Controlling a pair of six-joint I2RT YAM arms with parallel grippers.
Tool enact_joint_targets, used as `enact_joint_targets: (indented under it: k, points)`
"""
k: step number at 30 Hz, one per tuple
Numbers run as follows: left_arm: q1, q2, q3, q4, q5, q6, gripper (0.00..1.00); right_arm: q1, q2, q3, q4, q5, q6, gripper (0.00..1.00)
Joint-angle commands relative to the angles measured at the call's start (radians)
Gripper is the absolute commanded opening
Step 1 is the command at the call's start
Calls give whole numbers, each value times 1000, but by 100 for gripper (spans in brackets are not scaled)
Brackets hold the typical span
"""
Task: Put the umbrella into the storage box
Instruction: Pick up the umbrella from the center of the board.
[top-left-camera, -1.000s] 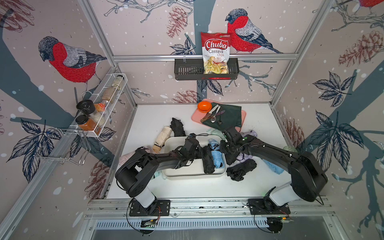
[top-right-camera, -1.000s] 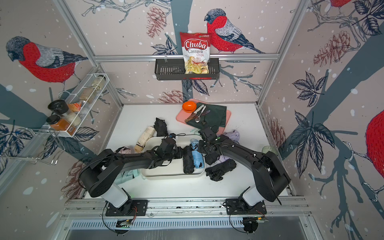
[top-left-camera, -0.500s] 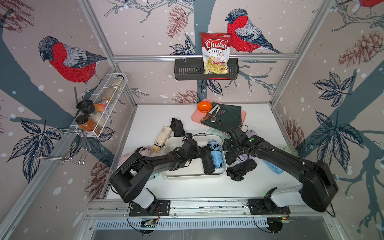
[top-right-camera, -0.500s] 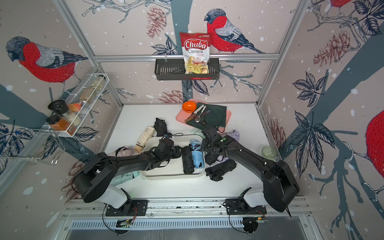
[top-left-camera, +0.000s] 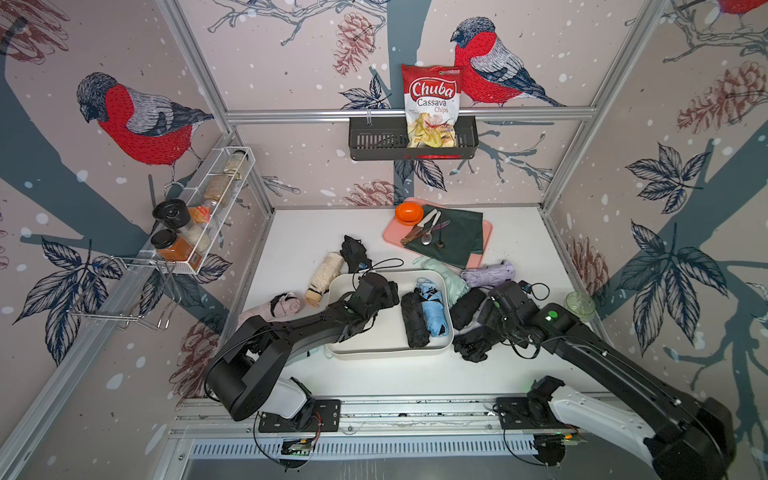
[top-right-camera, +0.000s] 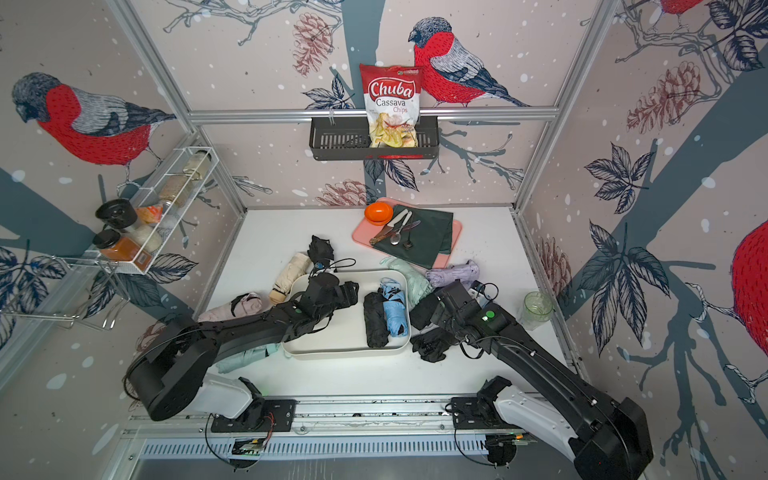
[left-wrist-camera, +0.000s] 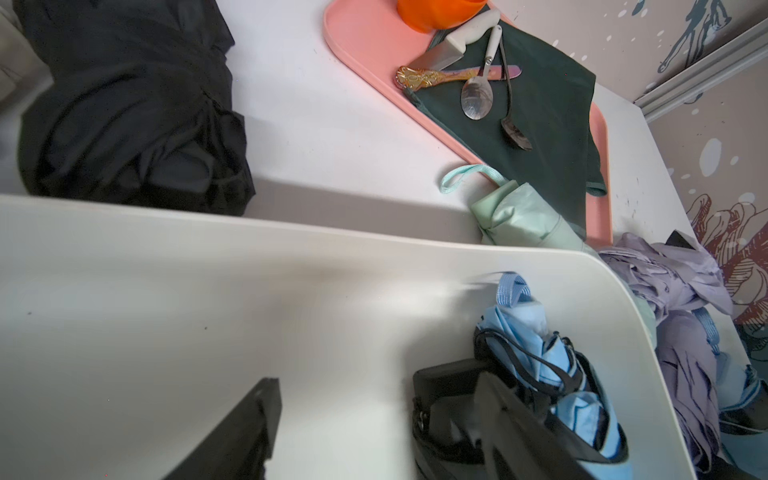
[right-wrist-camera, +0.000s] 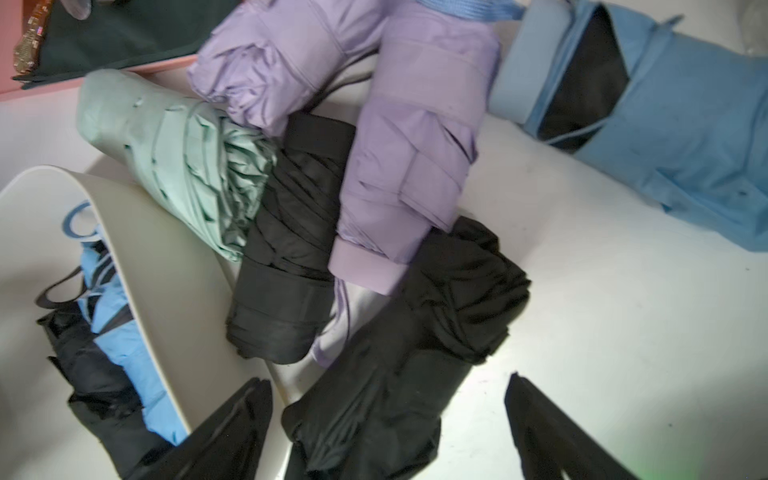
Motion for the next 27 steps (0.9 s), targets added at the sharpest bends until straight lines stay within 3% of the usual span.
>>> enact_joint_targets:
  k: [1, 14, 27]
  points:
    - [7, -12, -2, 28, -47, 11, 81, -26, -42, -55, 23, -34, 36, 94]
    - [11, -46, -11, 14, -72, 6, 92, -118, 28, -200, 270, -204, -31, 93]
    - [16, -39, -5, 18, -67, 0, 99, -215, 32, -303, 357, -242, -60, 69]
